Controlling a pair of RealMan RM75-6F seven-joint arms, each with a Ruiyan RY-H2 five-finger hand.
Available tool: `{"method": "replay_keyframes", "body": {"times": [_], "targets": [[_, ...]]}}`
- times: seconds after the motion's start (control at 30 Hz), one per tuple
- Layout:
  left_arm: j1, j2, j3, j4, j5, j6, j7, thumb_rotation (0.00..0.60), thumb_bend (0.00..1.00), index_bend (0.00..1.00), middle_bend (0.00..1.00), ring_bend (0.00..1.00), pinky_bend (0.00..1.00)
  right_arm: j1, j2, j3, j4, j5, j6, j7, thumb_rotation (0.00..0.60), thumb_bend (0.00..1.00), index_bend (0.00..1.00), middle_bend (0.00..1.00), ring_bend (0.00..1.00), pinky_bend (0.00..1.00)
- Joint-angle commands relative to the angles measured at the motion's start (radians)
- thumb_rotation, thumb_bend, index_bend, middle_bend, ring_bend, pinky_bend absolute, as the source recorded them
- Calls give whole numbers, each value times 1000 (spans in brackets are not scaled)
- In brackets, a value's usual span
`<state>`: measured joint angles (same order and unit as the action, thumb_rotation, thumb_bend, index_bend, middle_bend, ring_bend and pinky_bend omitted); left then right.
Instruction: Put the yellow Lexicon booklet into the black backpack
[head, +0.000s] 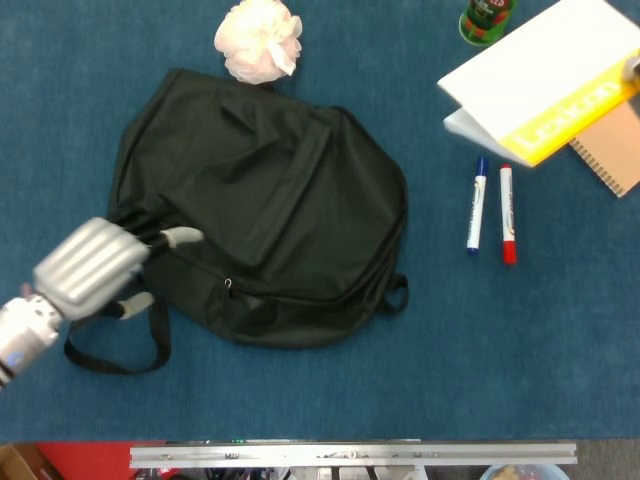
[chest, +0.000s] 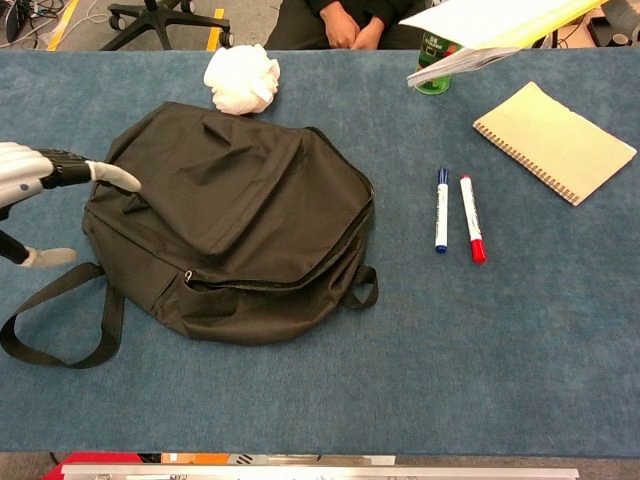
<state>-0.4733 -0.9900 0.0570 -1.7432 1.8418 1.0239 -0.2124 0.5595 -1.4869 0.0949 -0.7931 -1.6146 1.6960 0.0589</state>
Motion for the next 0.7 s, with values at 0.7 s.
{"method": "replay_keyframes", "body": {"times": [0.7], "targets": [[-246, -305, -81, 16, -147, -268, 167, 600, 228, 93, 156, 168, 197, -15, 5, 33, -13, 5, -44, -9, 600, 379, 889, 730, 594, 699]]}}
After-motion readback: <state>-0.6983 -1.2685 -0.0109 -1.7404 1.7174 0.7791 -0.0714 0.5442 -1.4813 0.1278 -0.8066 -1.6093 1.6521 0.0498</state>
